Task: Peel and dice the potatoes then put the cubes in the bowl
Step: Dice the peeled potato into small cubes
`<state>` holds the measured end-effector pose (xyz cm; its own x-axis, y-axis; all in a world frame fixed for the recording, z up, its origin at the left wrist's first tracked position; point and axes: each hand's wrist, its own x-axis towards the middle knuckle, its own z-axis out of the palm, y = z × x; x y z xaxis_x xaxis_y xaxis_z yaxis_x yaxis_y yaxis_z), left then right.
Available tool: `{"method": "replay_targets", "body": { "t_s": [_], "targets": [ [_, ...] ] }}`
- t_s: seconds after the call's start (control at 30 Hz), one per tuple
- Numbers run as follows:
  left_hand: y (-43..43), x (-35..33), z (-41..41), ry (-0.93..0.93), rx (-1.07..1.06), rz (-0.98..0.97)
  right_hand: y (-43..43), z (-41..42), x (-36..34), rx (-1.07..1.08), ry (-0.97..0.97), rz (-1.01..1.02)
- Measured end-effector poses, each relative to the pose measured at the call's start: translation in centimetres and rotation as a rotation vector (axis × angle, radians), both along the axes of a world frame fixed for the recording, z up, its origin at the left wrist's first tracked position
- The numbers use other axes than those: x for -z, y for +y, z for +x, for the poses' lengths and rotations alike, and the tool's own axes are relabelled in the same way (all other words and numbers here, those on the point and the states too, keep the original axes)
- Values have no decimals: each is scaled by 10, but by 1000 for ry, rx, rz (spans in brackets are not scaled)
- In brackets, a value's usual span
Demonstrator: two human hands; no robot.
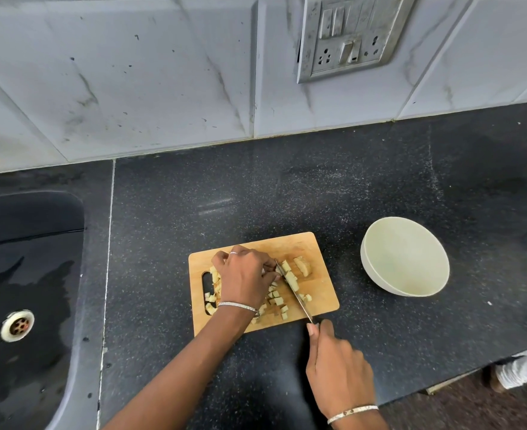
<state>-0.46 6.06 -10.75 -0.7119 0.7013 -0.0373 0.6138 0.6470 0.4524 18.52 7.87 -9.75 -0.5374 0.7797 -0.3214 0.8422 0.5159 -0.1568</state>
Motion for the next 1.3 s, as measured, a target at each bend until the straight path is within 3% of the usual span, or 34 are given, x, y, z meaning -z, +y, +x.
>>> {"method": "replay_targets", "body": {
  "t_s": [0.13, 0.33, 0.6, 0.83, 1.0, 1.13, 1.3],
  "targets": [
    [-4, 1, -2, 61, 21, -1, 7, 4, -7, -1, 24, -40],
    [-7, -6, -12, 42, -10, 88, 25, 3, -13, 79, 321, -261],
    [0, -7, -5, 84, 152, -74, 33, -3, 3, 85, 316, -287],
    [-1, 0, -9, 116, 185, -27, 30, -3, 13, 229, 448, -548],
    [-6, 3, -16, 118, 163, 80, 33, 2, 12, 156, 505, -413],
    [-10, 3, -21, 71, 160, 122, 37, 1, 9, 57, 403, -280],
    [-15, 1, -23, -23, 151, 147, 27, -2, 13, 25, 357, -336]
  ]
}}
